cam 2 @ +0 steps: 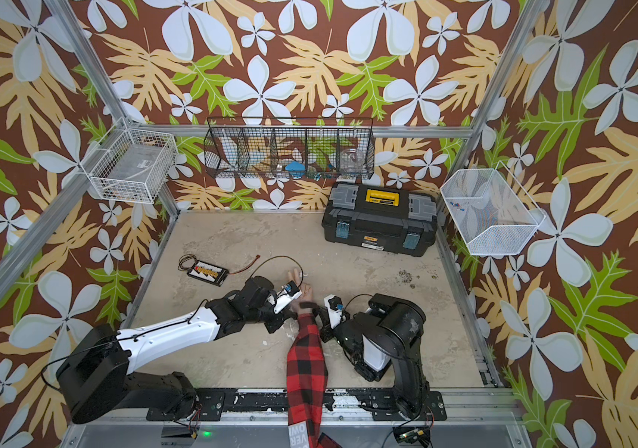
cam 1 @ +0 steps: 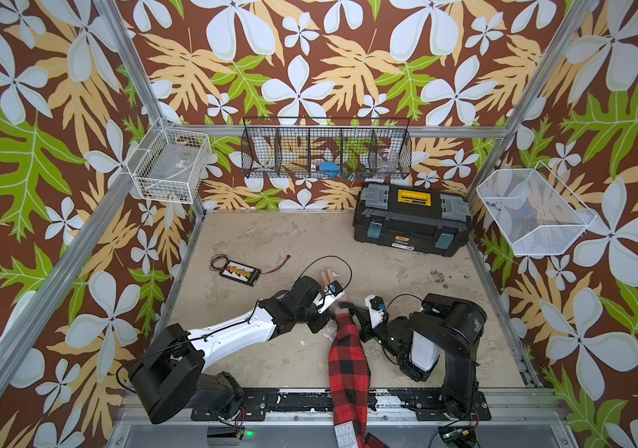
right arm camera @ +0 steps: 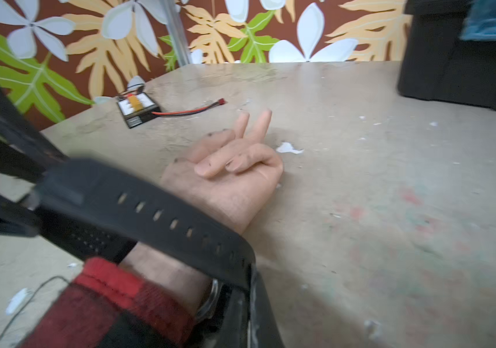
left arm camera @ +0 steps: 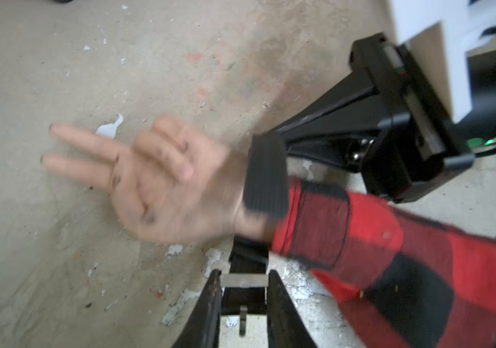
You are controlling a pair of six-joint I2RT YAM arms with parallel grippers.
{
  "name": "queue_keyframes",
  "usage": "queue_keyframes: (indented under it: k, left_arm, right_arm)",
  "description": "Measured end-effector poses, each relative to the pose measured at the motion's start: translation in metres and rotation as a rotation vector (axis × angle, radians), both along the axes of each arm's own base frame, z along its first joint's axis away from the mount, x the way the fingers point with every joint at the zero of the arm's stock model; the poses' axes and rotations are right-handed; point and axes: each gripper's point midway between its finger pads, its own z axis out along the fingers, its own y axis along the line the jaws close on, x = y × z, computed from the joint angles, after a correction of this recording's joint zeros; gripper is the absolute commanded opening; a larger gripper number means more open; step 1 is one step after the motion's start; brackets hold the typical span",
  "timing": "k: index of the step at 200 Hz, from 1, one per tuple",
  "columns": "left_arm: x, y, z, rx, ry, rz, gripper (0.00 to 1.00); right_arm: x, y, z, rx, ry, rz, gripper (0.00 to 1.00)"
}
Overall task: Take off the watch
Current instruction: Untie the watch from the hand.
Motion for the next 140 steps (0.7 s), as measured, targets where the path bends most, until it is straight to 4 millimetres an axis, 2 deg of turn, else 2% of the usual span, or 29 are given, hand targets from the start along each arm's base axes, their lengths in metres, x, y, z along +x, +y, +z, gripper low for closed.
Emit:
queue_keyframes:
  k: [32, 62, 90, 140]
  left_arm:
    - [-0.001, 0.004, -0.001, 0.005, -0.005, 0.012, 0.2]
    - [-0.001, 0.004, 0.0, -0.005, 0.004, 0.025, 0.31]
    - [0.002, 0.004, 0.004, -0.033, 0.009, 0.069, 0.37]
    - [0.005, -0.002, 0.018, -0.147, 0.031, 0.14, 0.4]
  right_arm:
    - [0.002, -0.006, -0.004, -0.011, 0.012, -0.033, 0.0]
    - [0.0, -0.006, -0.005, -0.005, 0.016, -0.03, 0.0]
    - [0.001, -0.011, 0.0, 0.0, 0.009, -0.048, 0.2]
    - [0.004, -0.007, 0.03, 0.008, -0.026, -0.04, 0.36]
